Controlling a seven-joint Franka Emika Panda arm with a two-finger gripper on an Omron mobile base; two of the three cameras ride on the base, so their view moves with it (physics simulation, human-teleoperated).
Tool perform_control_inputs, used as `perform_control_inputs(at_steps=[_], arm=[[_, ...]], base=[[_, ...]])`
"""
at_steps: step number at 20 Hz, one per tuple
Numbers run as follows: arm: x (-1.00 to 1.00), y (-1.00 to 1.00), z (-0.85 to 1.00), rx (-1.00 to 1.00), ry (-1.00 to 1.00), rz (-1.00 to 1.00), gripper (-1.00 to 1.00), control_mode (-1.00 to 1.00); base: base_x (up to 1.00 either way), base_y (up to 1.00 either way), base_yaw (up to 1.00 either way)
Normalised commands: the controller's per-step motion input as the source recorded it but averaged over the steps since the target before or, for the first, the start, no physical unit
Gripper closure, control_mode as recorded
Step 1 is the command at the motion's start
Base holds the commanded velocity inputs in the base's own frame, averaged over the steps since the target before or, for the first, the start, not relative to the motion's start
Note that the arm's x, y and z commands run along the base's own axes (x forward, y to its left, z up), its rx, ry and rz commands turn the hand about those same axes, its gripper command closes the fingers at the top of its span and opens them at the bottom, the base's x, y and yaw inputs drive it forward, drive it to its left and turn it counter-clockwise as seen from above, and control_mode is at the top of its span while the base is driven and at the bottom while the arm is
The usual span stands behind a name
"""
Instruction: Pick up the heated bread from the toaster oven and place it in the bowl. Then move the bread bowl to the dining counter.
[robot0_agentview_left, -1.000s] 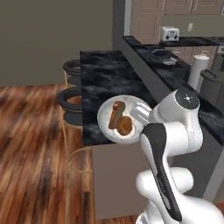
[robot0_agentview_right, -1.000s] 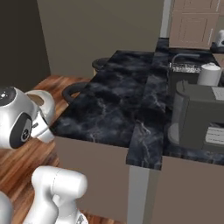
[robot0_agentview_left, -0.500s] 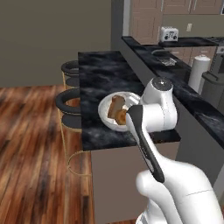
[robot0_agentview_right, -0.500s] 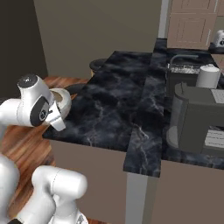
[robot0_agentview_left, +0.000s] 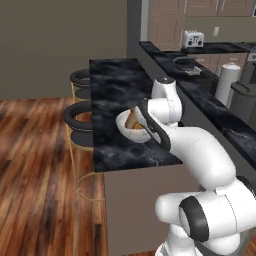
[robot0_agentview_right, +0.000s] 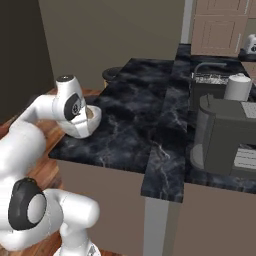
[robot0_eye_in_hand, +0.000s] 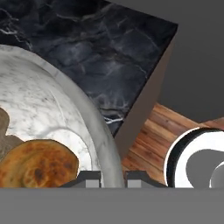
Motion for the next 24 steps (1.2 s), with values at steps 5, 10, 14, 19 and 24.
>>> perform_control_inputs(at_steps=[5, 10, 14, 19, 24], arm=[[1.0, -0.05, -0.45, 0.0, 0.0, -0.12, 1.0, -1.0], [0.81, -0.1, -0.79, 0.0, 0.0, -0.08, 1.0, -1.0], [0.64, -0.03, -0.72, 0.0, 0.0, -0.09, 1.0, -1.0], [0.31, -0.06, -0.48, 0.0, 0.0, -0.06, 1.0, -1.0], [0.05, 0.0, -0.01, 0.0, 0.0, 0.0, -1.0, -1.0]], base=[[0.0, 0.0, 0.0], [0.0, 0.0, 0.0], [0.0, 0.0, 0.0], [0.0, 0.0, 0.0], [0.0, 0.0, 0.0]])
